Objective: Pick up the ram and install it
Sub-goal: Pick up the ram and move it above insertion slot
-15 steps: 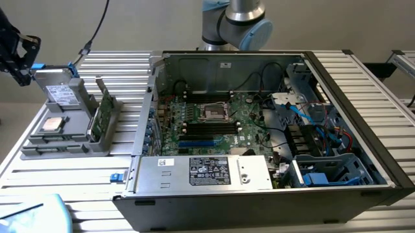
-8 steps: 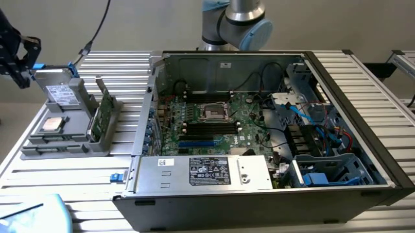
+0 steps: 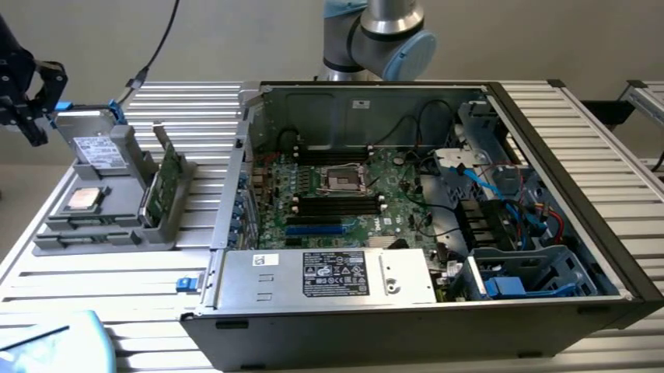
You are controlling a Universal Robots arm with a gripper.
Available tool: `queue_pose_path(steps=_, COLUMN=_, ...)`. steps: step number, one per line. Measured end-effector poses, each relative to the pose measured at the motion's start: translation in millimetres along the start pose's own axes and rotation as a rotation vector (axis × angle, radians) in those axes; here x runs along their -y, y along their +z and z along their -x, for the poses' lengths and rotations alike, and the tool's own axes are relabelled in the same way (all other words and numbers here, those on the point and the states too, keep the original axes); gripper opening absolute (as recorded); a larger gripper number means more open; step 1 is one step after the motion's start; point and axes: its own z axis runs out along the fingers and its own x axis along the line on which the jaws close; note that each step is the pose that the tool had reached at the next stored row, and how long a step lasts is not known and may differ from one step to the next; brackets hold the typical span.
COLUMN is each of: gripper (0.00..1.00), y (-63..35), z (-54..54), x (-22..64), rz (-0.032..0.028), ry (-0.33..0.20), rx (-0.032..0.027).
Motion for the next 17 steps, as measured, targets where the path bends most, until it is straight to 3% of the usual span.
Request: queue_pose_path(steps=17, gripper=0.11, y=10.3, z=0.6, x=1.5, rz=-0.0155, ry=-0.306, rx=-0.0452)
